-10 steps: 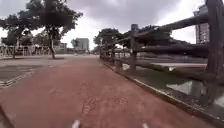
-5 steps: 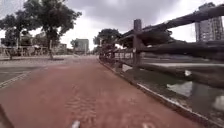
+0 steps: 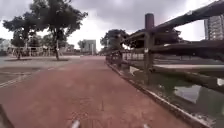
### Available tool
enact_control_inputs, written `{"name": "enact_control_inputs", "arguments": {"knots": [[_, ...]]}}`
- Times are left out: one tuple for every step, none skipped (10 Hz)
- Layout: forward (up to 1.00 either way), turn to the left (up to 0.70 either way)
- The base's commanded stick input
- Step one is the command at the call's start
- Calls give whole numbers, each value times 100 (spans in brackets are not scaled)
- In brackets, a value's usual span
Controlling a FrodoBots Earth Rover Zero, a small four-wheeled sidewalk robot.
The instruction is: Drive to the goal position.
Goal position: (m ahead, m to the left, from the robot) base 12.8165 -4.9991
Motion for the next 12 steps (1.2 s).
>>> {"name": "enact_control_inputs", "arguments": {"knots": [[70,25],[70,30],[70,26],[70,15],[70,2],[70,2],[70,2],[70,2],[70,2],[70,2],[70,3],[70,28]]}}
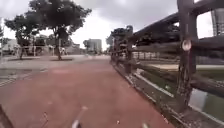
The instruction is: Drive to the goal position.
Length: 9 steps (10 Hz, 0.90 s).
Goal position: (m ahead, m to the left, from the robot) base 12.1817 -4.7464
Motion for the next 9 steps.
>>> {"name": "enact_control_inputs", "arguments": {"knots": [[70,35],[70,35],[70,35],[70,34],[70,34],[70,26],[70,9],[70,2],[70,2]]}}
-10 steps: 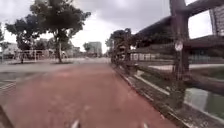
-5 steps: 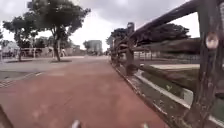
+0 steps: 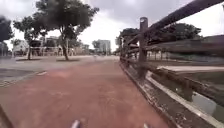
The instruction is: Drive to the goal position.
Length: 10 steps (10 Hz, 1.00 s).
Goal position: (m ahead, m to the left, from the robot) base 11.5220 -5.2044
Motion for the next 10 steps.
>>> {"name": "enact_control_inputs", "arguments": {"knots": [[70,2],[70,2],[70,2],[70,2],[70,2],[70,1],[70,0],[70,0],[70,0],[70,0]]}}
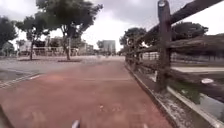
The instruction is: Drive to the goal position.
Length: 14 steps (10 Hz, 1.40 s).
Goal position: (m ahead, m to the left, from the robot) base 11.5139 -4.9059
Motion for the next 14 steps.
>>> {"name": "enact_control_inputs", "arguments": {"knots": [[70,0],[70,0],[70,0],[70,0],[70,0],[70,0],[70,0],[70,0],[70,0],[70,0],[70,0],[70,0],[70,0],[70,0]]}}
